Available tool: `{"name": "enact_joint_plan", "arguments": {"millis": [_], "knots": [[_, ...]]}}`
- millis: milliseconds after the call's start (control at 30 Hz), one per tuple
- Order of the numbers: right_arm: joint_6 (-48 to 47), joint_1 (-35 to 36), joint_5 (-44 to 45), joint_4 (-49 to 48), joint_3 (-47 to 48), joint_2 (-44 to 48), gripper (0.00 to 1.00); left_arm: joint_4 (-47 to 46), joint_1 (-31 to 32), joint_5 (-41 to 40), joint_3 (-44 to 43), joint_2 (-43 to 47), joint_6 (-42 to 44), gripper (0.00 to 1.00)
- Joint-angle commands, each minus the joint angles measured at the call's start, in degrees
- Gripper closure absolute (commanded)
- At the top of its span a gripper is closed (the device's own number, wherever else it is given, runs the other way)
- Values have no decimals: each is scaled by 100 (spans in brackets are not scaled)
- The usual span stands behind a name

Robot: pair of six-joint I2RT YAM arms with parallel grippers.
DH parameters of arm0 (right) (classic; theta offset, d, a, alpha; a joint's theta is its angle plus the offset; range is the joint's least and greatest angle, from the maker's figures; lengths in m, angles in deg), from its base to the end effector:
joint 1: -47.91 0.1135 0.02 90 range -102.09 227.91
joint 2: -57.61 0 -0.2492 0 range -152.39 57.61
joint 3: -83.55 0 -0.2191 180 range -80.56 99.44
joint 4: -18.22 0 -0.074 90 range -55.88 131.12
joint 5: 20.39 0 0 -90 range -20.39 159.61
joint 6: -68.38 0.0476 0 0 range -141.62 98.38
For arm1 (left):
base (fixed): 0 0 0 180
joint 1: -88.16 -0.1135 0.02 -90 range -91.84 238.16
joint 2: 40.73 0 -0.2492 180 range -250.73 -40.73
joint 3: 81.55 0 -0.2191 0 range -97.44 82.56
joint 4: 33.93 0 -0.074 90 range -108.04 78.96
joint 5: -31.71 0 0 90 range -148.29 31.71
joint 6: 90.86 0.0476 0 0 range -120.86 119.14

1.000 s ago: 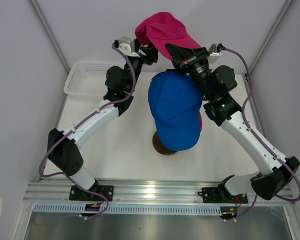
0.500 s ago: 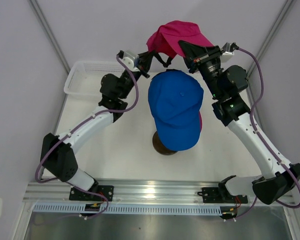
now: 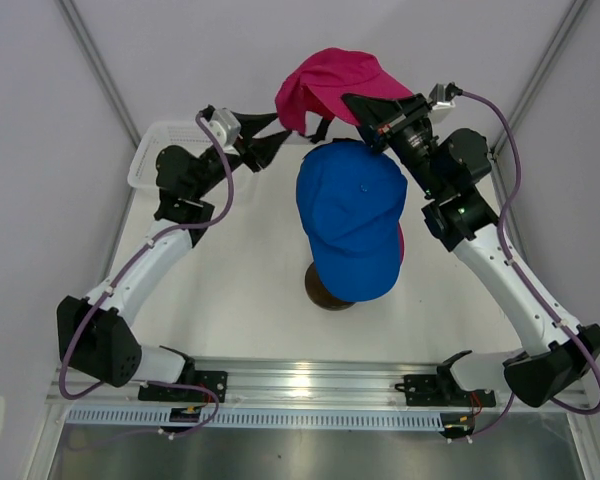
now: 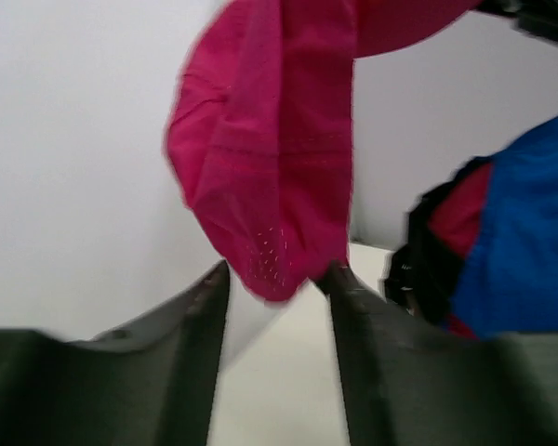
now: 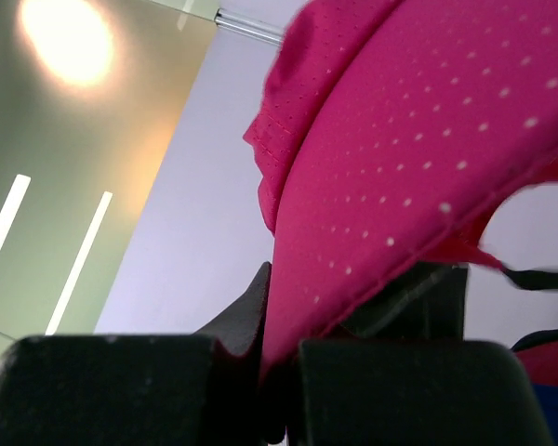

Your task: Stack the hats

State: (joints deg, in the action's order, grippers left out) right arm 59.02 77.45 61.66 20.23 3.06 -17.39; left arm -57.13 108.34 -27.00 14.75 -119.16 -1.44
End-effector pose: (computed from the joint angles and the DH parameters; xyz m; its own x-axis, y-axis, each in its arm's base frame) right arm 0.2289 0.1373 0.4915 -0.5373 0.8187 -0.2025 -0.4260 -0.0563 0.9030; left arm 0.2627 -0.1229 0.4324 0.4401 -0.1710 -0.8815 0.7278 0.6429 0.2387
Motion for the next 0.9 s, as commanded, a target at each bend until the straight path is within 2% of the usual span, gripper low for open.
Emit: {"name": "enact_joint_plan", "arguments": {"millis": [0,33,67,167,200,300,367,467,600,867], "knots": [[-250,-10,-354,-334,383,-75,100,593,-129,1387,-451,21,-311,44],[-268,-1,-487,-264,471,-119,100,630,-129,1424,-548,-5,-320,34],[-303,25,-584,-194,559,-172,100,596,-138,1354,-584,-23,-337,19],[-645,306,-551,96,726,-94,100,184,-304,1204,-365,-49,-670,1],[-1072,498,-350,471,831,37,100,9,-392,1204,-260,-58,-1028,1],[-1559,745,-129,1168,876,344,100,-730,-743,1029,109,-14,-1705,1],[-1604,851,-76,1318,701,521,100,-1100,-1033,897,302,21,-1997,0],[-1718,1176,283,1371,209,925,100,-1083,-1341,353,531,126,-2411,0],[-1990,1738,1081,1371,-266,1365,100,-1391,-1684,10,901,337,-3034,1],[-2044,2591,1945,1783,-890,1971,100,-1188,-1772,9,1147,776,-2930,0]]}}
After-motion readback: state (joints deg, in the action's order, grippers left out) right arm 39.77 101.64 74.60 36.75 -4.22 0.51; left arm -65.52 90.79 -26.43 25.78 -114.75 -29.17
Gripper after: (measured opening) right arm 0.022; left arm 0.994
